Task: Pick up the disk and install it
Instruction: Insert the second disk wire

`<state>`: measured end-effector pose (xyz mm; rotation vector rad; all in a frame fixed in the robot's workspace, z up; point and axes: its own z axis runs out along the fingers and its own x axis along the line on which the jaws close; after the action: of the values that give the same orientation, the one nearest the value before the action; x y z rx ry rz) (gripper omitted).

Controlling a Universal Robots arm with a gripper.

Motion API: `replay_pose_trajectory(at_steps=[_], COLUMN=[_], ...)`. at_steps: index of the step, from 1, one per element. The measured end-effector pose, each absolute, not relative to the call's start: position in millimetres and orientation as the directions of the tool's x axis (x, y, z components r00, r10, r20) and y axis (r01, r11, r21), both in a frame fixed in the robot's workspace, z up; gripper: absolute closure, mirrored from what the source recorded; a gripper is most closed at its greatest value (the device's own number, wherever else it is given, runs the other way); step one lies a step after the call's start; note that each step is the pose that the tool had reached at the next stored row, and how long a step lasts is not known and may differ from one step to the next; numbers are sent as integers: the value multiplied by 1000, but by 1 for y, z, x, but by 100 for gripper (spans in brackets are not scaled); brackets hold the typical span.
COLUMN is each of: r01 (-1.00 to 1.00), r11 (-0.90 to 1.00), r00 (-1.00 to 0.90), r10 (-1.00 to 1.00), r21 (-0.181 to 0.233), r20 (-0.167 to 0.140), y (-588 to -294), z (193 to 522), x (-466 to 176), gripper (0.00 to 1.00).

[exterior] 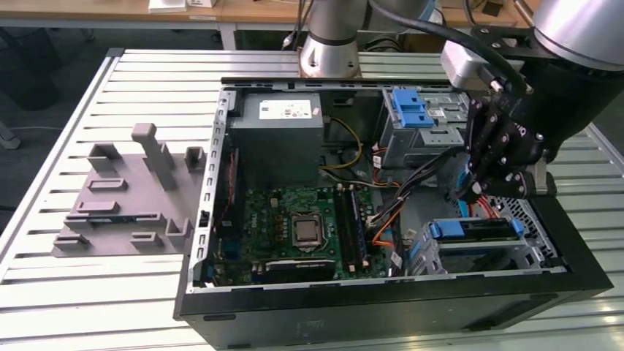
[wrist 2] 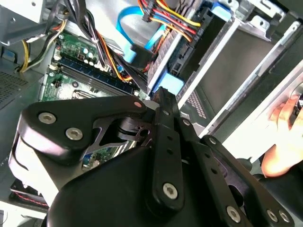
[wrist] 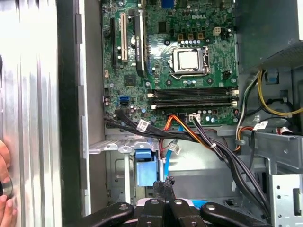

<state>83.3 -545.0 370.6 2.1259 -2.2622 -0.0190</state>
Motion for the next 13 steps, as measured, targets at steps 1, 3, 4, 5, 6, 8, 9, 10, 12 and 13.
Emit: replay_pose_trajectory(at_steps=[1,3,4,5,6,8,9,10,12,13], r01=[-997,-997,-997,-997,-997,-997,-997,-997,-997,-997], r11=[62,62,62,62,62,62,62,62,62,63], r00=[-62,-62,-62,-62,-62,-62,-62,-62,-62,-62], r10=[-998,-998,-998,-998,-998,-998,-998,-998,-998,-998], r21=[34,34,34,34,34,34,34,34,34,34], r20=[19,19,19,19,19,19,19,19,19,19], y=[-543,-540,-539,-538,-537,-535,-534,-532,-527,-525], z=[371,371,372,375,377,382,384,385,386,386], x=[85,86,86,86,87,87,87,87,88,88], gripper=[89,89,89,89,89,89,89,89,89,89])
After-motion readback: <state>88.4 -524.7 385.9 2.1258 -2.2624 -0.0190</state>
